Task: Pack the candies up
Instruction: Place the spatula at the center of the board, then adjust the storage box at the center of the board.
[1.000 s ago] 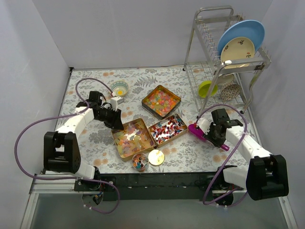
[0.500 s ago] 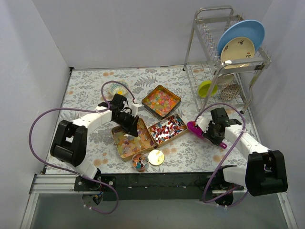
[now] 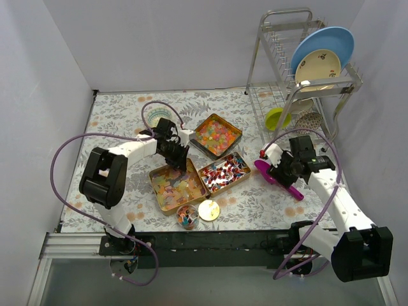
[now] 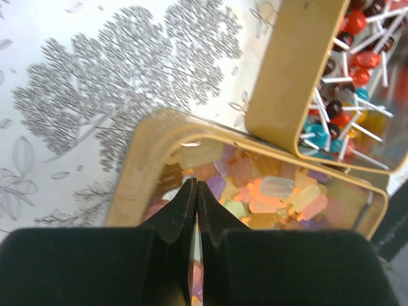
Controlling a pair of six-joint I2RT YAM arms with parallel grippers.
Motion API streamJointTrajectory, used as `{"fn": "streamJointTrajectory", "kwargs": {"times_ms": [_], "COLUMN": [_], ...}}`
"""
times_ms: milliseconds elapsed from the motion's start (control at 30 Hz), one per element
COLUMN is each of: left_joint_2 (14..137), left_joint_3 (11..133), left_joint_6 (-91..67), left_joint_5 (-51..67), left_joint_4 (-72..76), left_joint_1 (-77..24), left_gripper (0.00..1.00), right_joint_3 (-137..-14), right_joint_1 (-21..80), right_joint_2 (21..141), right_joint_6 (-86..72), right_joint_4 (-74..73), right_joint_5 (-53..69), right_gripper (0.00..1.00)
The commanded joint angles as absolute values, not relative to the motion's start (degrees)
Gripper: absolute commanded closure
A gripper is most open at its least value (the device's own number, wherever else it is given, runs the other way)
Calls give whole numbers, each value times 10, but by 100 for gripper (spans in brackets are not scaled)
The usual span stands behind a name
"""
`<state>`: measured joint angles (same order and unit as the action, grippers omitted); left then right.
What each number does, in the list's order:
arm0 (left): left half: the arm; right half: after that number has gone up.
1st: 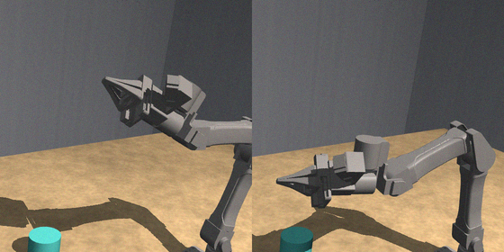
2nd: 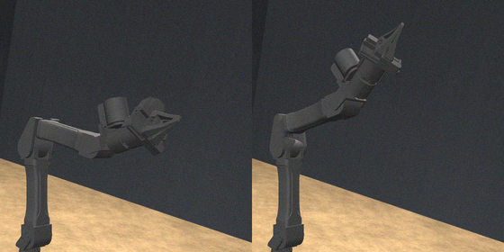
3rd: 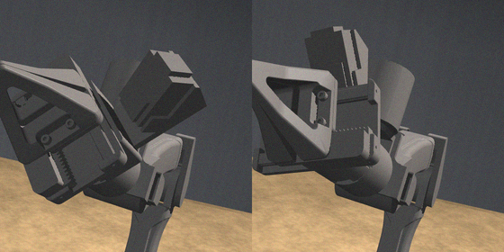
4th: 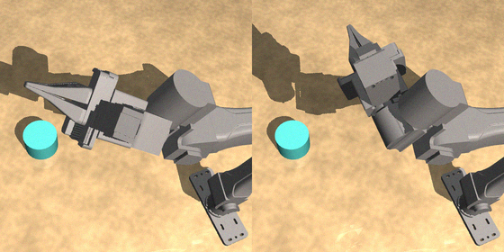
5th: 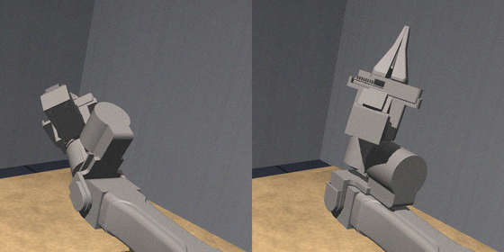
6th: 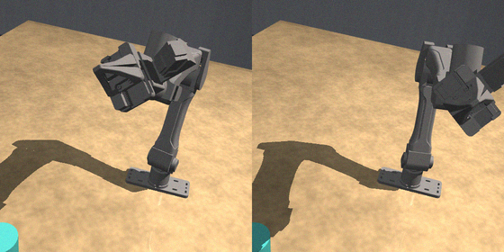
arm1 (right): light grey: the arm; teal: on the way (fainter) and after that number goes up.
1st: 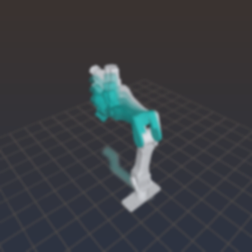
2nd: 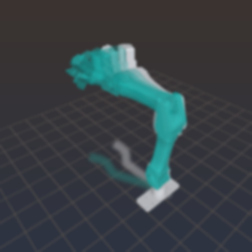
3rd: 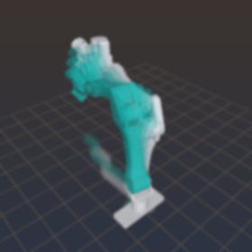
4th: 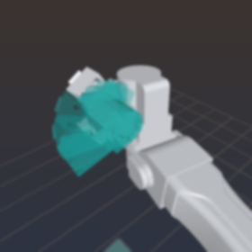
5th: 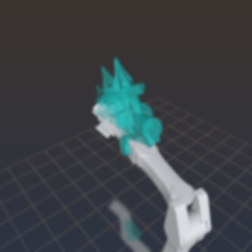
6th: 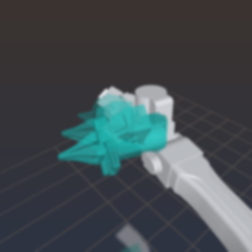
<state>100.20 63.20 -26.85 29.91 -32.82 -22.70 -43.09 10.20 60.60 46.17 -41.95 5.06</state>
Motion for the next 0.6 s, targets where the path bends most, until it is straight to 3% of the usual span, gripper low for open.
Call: {"fn": "streamJointTrajectory", "kwargs": {"times_ms": [0,533,567], "left_joint_2": [1019,1149,1159], "left_joint_3": [664,834,840], "left_joint_6": [-260,-214,-213], "left_joint_5": [249,221,221], "left_joint_4": [-295,-287,-285], "left_joint_1": [-223,-163,-162], "left_gripper": [100,100,100], "right_joint_3": [-489,-608,-631], "right_joint_1": [105,283,287], "right_joint_2": [619,818,834], "right_joint_6": [439,396,392], "right_joint_4": [-445,-328,-250], "right_joint_5": [162,143,124], "right_gripper": [37,42,43]}}
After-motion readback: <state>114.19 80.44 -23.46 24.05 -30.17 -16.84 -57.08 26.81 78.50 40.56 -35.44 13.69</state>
